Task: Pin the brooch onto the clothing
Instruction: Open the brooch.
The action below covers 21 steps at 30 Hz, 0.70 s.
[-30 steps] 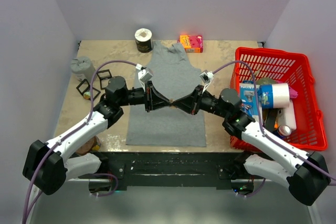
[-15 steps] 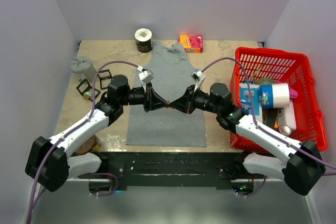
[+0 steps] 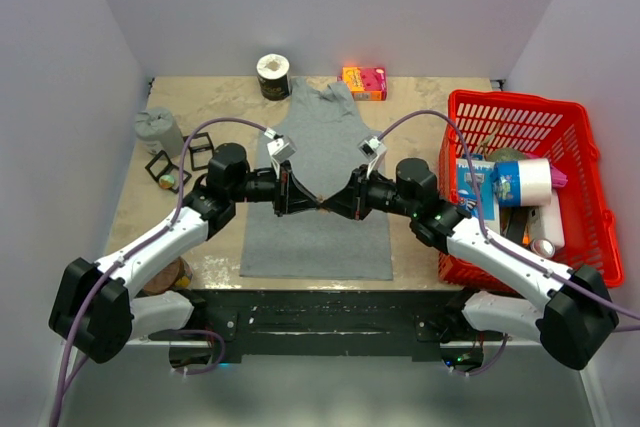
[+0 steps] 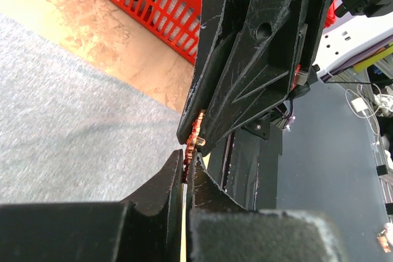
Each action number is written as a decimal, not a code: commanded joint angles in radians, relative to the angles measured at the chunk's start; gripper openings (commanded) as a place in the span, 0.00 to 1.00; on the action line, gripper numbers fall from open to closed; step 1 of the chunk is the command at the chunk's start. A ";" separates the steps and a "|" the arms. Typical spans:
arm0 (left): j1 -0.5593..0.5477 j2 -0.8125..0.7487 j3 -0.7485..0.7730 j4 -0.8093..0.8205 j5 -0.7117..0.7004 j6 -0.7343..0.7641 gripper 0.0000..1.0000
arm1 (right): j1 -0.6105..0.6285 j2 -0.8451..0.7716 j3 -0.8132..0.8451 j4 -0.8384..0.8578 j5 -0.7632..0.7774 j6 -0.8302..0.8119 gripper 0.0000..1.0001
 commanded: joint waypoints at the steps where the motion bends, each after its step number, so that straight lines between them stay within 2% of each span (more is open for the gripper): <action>1: -0.050 0.005 0.040 0.081 0.090 0.002 0.00 | 0.049 0.028 0.056 0.079 -0.028 0.000 0.19; 9: -0.050 -0.005 0.045 0.049 0.054 0.024 0.00 | 0.049 -0.007 0.039 0.098 -0.025 0.011 0.34; 15: -0.048 -0.020 0.045 0.030 0.022 0.033 0.00 | 0.051 -0.065 0.029 0.072 -0.006 0.014 0.38; 21: -0.031 -0.022 0.048 -0.008 -0.038 0.035 0.00 | 0.049 -0.188 0.029 0.007 0.038 0.011 0.63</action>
